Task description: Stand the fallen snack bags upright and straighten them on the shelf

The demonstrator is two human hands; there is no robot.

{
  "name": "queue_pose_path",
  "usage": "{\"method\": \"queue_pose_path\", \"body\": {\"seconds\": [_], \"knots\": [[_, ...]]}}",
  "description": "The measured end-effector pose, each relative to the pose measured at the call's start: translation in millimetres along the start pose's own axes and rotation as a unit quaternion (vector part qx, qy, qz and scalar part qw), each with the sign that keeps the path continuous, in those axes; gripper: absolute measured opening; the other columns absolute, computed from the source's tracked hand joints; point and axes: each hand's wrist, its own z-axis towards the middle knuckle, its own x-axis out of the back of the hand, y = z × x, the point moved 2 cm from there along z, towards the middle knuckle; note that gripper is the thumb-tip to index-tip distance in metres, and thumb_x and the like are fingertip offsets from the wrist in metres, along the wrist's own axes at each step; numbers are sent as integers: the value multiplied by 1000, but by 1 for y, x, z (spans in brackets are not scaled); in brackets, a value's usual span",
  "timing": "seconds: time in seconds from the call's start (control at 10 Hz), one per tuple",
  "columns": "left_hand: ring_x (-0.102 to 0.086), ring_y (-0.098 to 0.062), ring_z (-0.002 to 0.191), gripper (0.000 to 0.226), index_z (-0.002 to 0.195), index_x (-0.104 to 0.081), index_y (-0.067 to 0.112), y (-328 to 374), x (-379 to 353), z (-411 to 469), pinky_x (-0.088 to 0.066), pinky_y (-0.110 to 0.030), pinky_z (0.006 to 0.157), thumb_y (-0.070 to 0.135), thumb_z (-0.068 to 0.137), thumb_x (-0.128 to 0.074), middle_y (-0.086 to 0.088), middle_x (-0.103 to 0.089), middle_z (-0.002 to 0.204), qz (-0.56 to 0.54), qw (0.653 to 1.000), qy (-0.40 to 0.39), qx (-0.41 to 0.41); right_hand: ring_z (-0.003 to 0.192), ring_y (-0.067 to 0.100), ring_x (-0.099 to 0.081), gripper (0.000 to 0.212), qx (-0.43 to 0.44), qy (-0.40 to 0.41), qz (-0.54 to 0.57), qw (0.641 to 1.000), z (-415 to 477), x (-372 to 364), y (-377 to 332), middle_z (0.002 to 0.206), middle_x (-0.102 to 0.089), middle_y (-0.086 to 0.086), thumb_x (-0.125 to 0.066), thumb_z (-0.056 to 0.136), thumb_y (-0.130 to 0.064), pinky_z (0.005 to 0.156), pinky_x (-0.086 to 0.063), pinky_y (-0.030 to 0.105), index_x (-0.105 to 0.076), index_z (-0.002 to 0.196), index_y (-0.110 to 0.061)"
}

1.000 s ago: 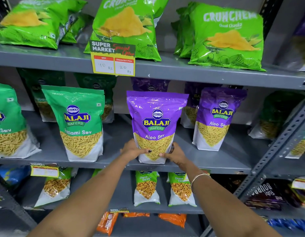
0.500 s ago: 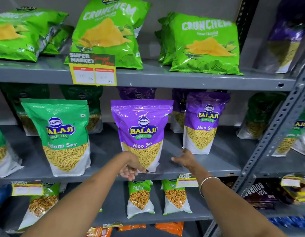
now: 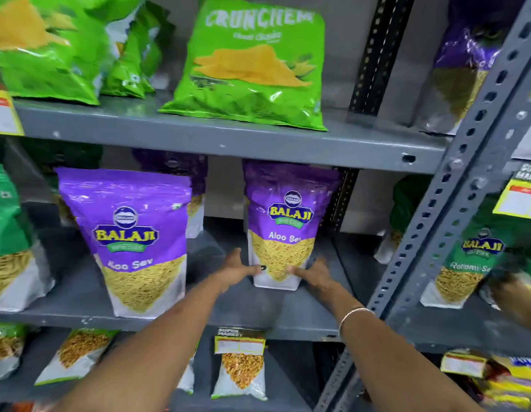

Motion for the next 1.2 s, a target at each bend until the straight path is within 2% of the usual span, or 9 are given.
{"method": "queue_pose_path", "body": {"seconds": [0.1, 0.2, 0.4, 0.5, 0.7, 0.9, 1.0, 1.1, 1.2], "knots": [[-55, -22, 105, 45, 109, -47, 6, 3, -18, 5, -49, -31, 84, 5, 74, -75, -14, -59, 120, -98, 995, 34, -4, 105, 31, -63, 108, 37, -65, 58, 996, 34, -7, 23, 119, -64, 24, -93, 24, -37, 98, -48, 55, -54, 117, 0], [-61, -28, 107, 54, 101, -47, 9, -5, -23, 8, -50, -42, 96, 19, 61, -81, -17, -63, 117, -103, 992, 72, 5, 107, 31, -64, 111, 51, -83, 68, 993, 16, -4, 16, 117, -67, 17, -92, 19, -48, 97, -50, 52, -55, 115, -7], [-66, -25, 105, 105, 111, -59, 12, -49, -34, 24, -52, -46, 96, 68, 25, -81, -7, -70, 117, -37, 997, 57, 20, 109, 27, -62, 80, 40, -91, 49, 994, -45, 14, -3, 118, -65, 11, -92, 47, -23, 101, -49, 47, -54, 115, -2], [-66, -21, 104, 94, 108, -63, 18, -55, -33, 11, -53, -38, 91, 70, 30, -77, 0, -70, 110, 16, 998, 51, 38, 111, 27, -64, 110, 66, -101, 47, 992, -39, 13, 23, 120, -67, 13, -92, 26, -49, 99, -50, 47, -55, 119, -4], [-64, -20, 107, 111, 104, -63, 25, -85, -34, 28, -48, -44, 99, 85, 11, -67, 3, -70, 113, 52, 997, 40, 36, 114, 28, -62, 113, 81, -102, 47, 990, -60, 17, 30, 123, -65, 16, -92, 26, -49, 99, -50, 48, -53, 121, -2], [-62, -23, 113, 113, 108, -59, 24, -80, -33, 13, -46, -47, 101, 89, 15, -63, 3, -68, 117, 72, 996, 23, 36, 115, 27, -60, 97, 67, -92, 43, 993, -89, 18, 13, 125, -63, 13, -90, 40, -37, 101, -49, 43, -51, 122, -4], [-54, -28, 123, 118, 120, -53, 19, -37, -30, -41, -41, -50, 104, 89, 25, -61, -4, -60, 130, 89, 995, 32, 23, 119, 26, -58, 111, 77, -87, 39, 992, -90, 19, 11, 131, -59, 13, -89, 29, -55, 102, -48, 47, -48, 123, -11], [-28, -31, 141, 97, 145, -26, 11, 5, -22, -94, -26, -47, 113, 66, 71, -57, -10, -31, 152, 165, 970, 174, -29, 144, 24, -23, 116, 142, 28, -51, 988, -119, 18, -24, 153, -26, 5, -84, 51, -53, 118, -26, 47, -24, 143, -16], [-25, -28, 142, 90, 146, -26, 8, 15, -10, -111, -26, -45, 112, 64, 77, -44, -10, -29, 154, 214, 903, 334, -164, 148, 21, -6, 112, 268, 147, -130, 943, -136, 20, -47, 159, -11, 9, -69, 66, -57, 122, -13, 41, -9, 149, -8]]}}
